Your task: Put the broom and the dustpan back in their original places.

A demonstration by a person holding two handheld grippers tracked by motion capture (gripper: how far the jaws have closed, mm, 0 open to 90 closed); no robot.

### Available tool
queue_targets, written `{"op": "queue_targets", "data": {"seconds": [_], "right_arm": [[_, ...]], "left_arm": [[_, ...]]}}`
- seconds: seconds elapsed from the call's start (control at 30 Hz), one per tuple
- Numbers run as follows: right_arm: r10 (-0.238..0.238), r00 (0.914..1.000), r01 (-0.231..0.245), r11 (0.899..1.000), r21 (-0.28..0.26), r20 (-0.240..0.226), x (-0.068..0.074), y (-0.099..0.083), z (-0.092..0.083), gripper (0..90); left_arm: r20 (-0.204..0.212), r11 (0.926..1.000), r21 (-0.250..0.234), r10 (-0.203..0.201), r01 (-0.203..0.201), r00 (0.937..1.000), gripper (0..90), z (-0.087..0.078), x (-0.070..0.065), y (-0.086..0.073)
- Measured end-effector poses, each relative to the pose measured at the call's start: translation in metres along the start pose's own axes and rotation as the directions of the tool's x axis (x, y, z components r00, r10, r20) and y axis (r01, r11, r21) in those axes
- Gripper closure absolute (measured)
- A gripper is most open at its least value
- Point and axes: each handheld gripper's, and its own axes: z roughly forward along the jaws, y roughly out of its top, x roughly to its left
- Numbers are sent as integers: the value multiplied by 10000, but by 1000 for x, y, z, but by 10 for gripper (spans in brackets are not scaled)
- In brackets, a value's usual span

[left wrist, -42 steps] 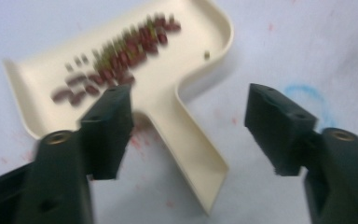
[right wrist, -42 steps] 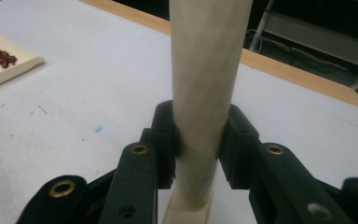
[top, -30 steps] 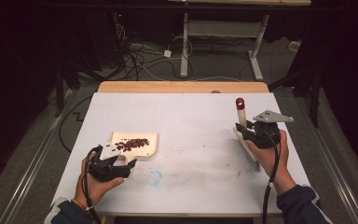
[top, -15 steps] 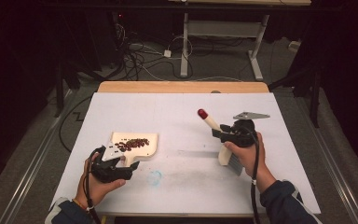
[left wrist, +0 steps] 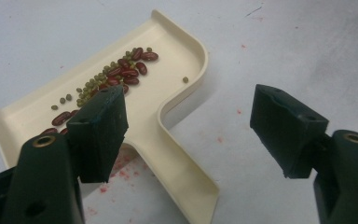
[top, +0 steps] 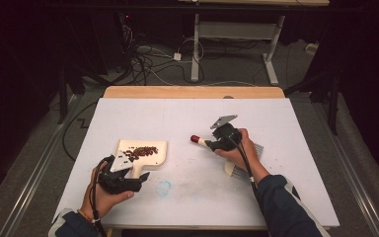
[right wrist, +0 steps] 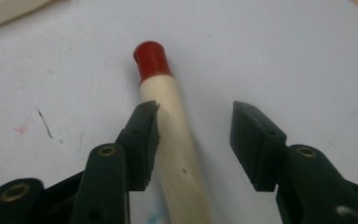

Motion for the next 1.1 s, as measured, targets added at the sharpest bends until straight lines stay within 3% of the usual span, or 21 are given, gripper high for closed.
{"op": "queue_targets", "data": {"seconds": [0.13,0.23,0.4,0.57,0.67,0.77,0.9,1.1], "right_arm": [[-497,9986,489,9978,447,159,5,5,8,644],[-425,9986,403,9970,662,316,3,4,12,680],[416,9931,-504,9957,782,1097,-12,-3,6,693],[1525,9728,-1726,9793,1062,1742,-37,-18,-8,660],[1958,9652,-2146,9719,969,1736,-48,-26,-18,655],[2112,9553,-2347,9673,960,2071,-55,-32,-27,644],[2366,9484,-2587,9624,834,2111,-62,-38,-33,635],[2421,9474,-2613,9628,690,2094,-63,-40,-31,619]], "left_arm": [[59,10000,-20,64,-64,10000,266,1,0,0],[87,9999,-10,125,-125,9999,266,2,-1,0],[-24,9996,-3,281,-281,9996,276,3,-4,-2],[-123,9988,-5,489,-489,9987,276,3,-8,-1],[-155,9988,12,486,-486,9987,275,2,-8,-1],[-199,9989,49,464,-464,9987,275,2,-8,-1],[-196,9988,43,497,-496,9986,275,2,-8,-1],[-142,9988,-7,480,-480,9987,272,2,-7,-1]]}}
